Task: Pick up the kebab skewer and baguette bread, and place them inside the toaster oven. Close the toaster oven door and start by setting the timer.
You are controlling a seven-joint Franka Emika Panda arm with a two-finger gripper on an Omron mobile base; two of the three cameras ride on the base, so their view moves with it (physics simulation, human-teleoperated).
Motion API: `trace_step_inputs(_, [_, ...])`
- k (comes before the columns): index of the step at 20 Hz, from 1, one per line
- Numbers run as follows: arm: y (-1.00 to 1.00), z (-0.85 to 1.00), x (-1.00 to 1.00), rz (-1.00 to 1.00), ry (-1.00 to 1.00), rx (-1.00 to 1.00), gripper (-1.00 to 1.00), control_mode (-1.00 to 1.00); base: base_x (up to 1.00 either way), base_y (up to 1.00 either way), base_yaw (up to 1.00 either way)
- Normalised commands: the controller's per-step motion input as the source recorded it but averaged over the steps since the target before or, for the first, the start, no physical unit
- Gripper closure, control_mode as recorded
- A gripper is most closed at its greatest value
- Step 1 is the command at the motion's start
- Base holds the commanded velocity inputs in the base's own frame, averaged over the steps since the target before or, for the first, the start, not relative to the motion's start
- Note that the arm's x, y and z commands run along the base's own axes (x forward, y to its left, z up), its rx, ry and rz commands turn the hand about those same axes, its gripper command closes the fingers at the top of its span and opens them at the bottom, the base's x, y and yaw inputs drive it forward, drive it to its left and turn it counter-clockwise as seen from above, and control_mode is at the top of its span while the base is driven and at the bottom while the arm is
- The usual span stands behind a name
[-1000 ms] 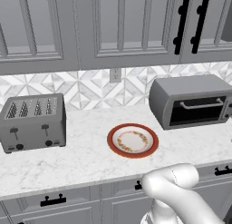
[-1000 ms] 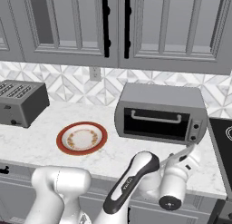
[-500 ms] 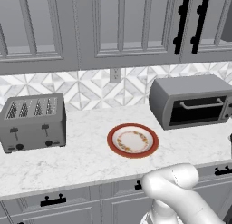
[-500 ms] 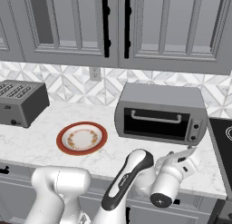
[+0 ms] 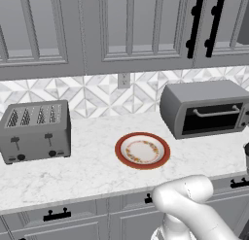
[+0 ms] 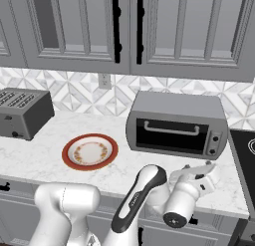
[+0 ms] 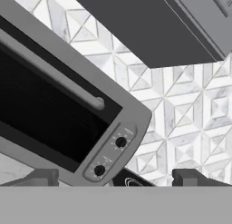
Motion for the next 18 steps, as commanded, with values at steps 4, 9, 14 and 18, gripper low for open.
trace_step_inputs(4, [-0.08,-0.01,-0.03,0.0,-0.01,0.1,-1.0,-1.0,0.0,0.0,0.0])
trace_step_inputs(9, [0.0,0.0,0.0,0.04,-0.02,0.05,-1.0,-1.0,0.0,0.0,0.0])
trace_step_inputs(14, [-0.13,0.0,0.04,0.16,-0.04,0.0,-1.0,-1.0,0.0,0.0,0.0])
trace_step_inputs(18, [-0.16,0.0,0.06,0.17,0.0,0.0,-1.0,-1.0,0.0,0.0,0.0])
